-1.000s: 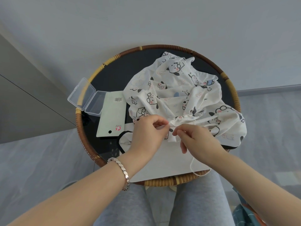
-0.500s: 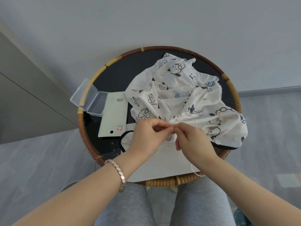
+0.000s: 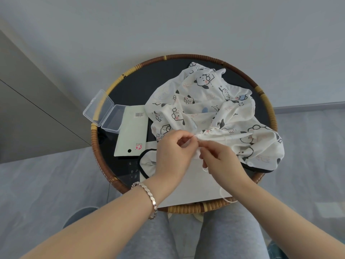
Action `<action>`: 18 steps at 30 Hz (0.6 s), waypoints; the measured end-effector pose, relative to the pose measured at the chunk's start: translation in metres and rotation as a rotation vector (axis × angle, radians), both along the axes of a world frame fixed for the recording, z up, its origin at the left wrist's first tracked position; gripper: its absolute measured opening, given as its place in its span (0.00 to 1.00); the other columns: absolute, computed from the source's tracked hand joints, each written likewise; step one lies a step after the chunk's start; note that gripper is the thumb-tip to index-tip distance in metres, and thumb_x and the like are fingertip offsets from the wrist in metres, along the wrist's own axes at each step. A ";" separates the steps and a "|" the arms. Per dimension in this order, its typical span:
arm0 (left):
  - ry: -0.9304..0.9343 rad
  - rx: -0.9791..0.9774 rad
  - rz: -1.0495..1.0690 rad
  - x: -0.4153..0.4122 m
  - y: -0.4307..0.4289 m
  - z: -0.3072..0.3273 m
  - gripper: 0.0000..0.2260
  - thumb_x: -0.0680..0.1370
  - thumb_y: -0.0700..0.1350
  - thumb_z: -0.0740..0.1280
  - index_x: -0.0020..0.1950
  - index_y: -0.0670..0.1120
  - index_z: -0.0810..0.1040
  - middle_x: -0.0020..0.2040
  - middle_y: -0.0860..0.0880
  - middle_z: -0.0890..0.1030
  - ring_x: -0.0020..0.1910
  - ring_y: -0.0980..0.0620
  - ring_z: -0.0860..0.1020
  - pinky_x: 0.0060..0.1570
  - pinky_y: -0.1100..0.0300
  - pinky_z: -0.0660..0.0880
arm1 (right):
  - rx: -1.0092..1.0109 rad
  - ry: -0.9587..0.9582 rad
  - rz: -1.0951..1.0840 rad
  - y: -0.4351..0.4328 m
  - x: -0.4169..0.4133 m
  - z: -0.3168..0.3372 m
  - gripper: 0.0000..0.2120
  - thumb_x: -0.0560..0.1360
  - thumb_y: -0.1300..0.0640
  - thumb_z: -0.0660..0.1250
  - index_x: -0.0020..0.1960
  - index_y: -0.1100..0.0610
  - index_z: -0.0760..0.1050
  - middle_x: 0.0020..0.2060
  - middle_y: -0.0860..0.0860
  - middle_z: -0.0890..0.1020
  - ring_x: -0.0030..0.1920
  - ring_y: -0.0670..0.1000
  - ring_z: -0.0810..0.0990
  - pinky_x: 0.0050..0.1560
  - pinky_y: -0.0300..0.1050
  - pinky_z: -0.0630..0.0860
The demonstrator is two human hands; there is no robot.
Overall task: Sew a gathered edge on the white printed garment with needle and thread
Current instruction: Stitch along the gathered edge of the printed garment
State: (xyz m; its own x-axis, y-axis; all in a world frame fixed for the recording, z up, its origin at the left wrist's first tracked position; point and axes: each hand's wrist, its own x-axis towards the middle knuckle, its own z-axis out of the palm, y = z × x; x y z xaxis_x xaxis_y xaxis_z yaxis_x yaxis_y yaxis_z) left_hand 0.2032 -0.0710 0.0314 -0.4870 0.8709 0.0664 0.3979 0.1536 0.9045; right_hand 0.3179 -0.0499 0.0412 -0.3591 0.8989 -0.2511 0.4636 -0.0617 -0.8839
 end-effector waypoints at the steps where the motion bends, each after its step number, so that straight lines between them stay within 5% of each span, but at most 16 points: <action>1: 0.043 0.019 -0.020 0.000 0.001 0.000 0.02 0.72 0.39 0.70 0.40 0.45 0.82 0.36 0.49 0.80 0.35 0.55 0.77 0.38 0.63 0.75 | -0.015 0.002 0.010 0.001 0.001 0.001 0.20 0.78 0.61 0.57 0.46 0.35 0.75 0.25 0.44 0.75 0.28 0.42 0.72 0.32 0.34 0.70; 5: 0.154 0.087 -0.086 -0.002 0.001 -0.001 0.03 0.71 0.40 0.69 0.39 0.44 0.82 0.35 0.50 0.78 0.34 0.56 0.75 0.36 0.64 0.73 | -0.093 0.040 -0.067 0.005 0.003 0.002 0.14 0.76 0.62 0.61 0.52 0.48 0.81 0.23 0.38 0.77 0.28 0.39 0.75 0.36 0.35 0.76; 7: 0.191 0.107 -0.122 -0.004 0.002 -0.002 0.05 0.70 0.43 0.67 0.39 0.44 0.82 0.35 0.50 0.78 0.34 0.57 0.74 0.36 0.66 0.72 | -0.128 0.092 -0.141 0.005 0.004 0.003 0.09 0.74 0.63 0.65 0.46 0.53 0.82 0.23 0.41 0.78 0.26 0.40 0.75 0.39 0.39 0.77; 12: 0.299 0.124 -0.298 -0.009 -0.002 -0.005 0.09 0.72 0.46 0.64 0.40 0.43 0.82 0.36 0.49 0.78 0.38 0.56 0.74 0.35 0.64 0.71 | -0.134 0.118 -0.193 0.008 0.003 0.009 0.13 0.73 0.63 0.67 0.33 0.50 0.80 0.23 0.48 0.77 0.25 0.42 0.74 0.40 0.46 0.76; 18: 0.225 0.120 -0.234 -0.014 0.002 -0.003 0.06 0.71 0.43 0.67 0.41 0.43 0.82 0.37 0.48 0.79 0.40 0.55 0.75 0.39 0.63 0.72 | -0.306 0.246 -0.199 0.015 0.003 0.011 0.05 0.72 0.64 0.69 0.39 0.57 0.81 0.30 0.53 0.80 0.29 0.45 0.80 0.45 0.43 0.81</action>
